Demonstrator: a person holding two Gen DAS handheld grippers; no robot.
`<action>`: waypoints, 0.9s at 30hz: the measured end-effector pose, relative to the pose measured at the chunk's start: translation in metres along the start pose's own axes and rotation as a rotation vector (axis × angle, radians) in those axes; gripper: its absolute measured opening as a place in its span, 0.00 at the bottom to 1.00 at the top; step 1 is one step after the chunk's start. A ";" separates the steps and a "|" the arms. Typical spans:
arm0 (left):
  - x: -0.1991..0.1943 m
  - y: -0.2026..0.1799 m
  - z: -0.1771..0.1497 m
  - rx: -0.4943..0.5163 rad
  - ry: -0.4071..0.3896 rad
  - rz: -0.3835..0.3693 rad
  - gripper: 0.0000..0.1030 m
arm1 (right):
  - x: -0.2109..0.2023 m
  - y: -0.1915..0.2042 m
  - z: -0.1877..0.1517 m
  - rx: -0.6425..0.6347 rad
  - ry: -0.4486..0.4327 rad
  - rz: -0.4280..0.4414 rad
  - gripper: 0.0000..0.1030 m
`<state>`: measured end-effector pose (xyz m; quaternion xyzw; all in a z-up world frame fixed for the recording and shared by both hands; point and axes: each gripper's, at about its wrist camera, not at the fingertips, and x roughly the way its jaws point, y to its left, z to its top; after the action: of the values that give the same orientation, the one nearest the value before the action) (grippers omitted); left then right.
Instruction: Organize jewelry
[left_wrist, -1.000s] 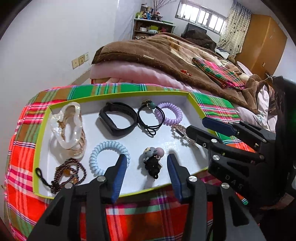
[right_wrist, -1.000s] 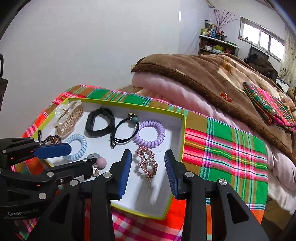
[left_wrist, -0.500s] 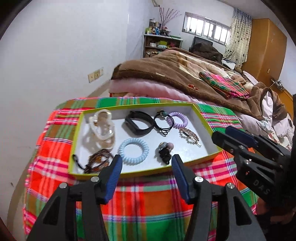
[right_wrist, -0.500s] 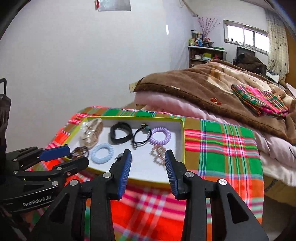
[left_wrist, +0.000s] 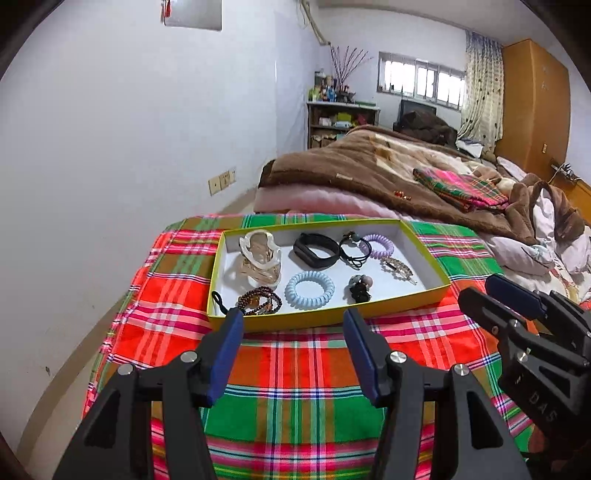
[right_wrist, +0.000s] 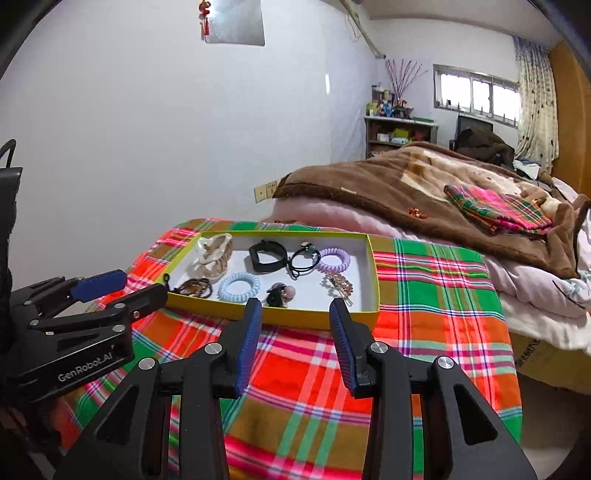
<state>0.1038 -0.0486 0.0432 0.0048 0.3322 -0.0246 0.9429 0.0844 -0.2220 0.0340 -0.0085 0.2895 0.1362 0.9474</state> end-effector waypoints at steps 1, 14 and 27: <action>-0.003 0.002 -0.001 -0.007 -0.005 -0.001 0.56 | -0.004 0.003 -0.001 0.003 -0.007 -0.001 0.38; -0.026 0.009 -0.009 -0.024 -0.058 0.016 0.56 | -0.023 0.022 -0.008 -0.001 -0.056 -0.030 0.38; -0.027 0.007 -0.011 -0.022 -0.053 0.032 0.56 | -0.025 0.023 -0.008 0.014 -0.061 -0.027 0.38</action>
<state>0.0762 -0.0402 0.0515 -0.0011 0.3071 -0.0059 0.9517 0.0536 -0.2067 0.0427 -0.0015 0.2612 0.1215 0.9576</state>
